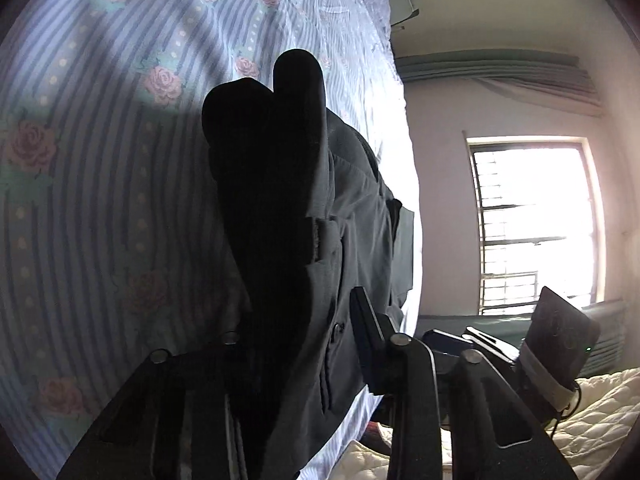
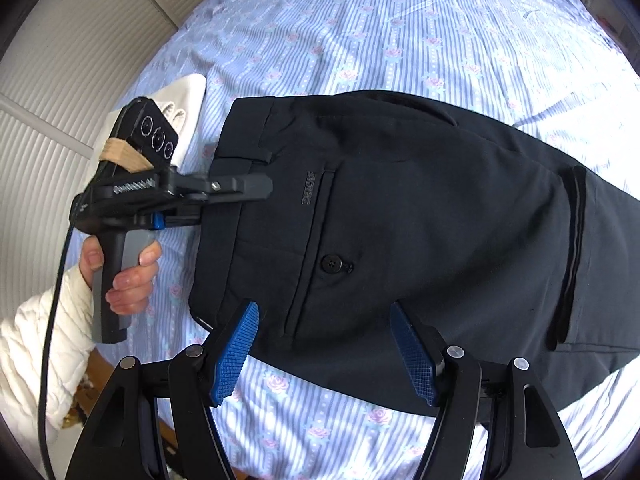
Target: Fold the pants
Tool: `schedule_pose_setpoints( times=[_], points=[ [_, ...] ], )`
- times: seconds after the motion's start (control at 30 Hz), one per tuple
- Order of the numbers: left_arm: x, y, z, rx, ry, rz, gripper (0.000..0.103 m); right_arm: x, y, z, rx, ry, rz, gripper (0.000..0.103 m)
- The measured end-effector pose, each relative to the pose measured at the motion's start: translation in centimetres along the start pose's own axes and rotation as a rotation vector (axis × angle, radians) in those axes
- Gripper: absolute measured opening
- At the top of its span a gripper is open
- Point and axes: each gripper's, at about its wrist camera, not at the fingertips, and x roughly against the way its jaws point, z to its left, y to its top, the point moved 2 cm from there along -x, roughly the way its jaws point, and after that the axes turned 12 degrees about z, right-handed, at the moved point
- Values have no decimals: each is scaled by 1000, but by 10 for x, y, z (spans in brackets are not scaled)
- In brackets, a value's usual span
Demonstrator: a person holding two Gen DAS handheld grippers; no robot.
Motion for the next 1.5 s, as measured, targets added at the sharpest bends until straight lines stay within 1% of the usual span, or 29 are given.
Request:
schedule_pose_setpoints(
  times=[0.03,0.07,0.1,0.2,0.33,0.4,0.47,0.53,0.63,0.8,0.87,0.97,1.07,1.13,1.2,1.33,1.5],
  points=[
    [1,-1,-4,-1,26,-8,22,3,0,0,0,4,-9,70],
    [2,-2,-8,-1,41,-14,22,6,-1,-1,1,5,-20,70],
    [4,-3,-16,-2,81,-18,22,9,-2,-2,3,4,-31,70],
    [1,-9,-53,-59,259,-30,21,18,-7,-6,2,7,-61,70],
    [-7,-18,-105,-130,438,-58,20,32,-18,-17,-17,5,-93,70],
    [-11,-25,-128,-156,509,-77,20,38,-25,-25,-35,8,-109,69],
    [-18,-30,-147,-158,554,-92,20,45,-33,-34,-56,14,-125,70],
    [-24,-38,-165,-160,560,-113,20,54,-42,-42,-77,17,-145,70],
    [-22,-52,-186,-155,515,-134,20,72,-58,-58,-103,25,-182,70],
    [-30,-54,-239,-154,476,-173,20,107,-92,-89,-156,40,-268,70],
    [-35,-52,-261,-139,455,-195,20,120,-106,-105,-178,51,-302,70],
    [-43,-50,-295,-136,446,-225,20,142,-128,-130,-210,65,-353,69],
    [-59,-48,-335,-160,476,-244,20,164,-147,-155,-245,80,-415,70],
    [-71,-48,-359,-166,485,-259,20,179,-160,-172,-262,85,-447,70],
    [-84,-42,-380,-161,514,-275,20,194,-172,-190,-273,89,-479,69],
    [-126,-23,-412,-104,569,-275,20,224,-186,-230,-291,90,-537,69],
    [-189,4,-437,-23,685,-267,20,249,-202,-278,-309,76,-567,70]
  ],
)
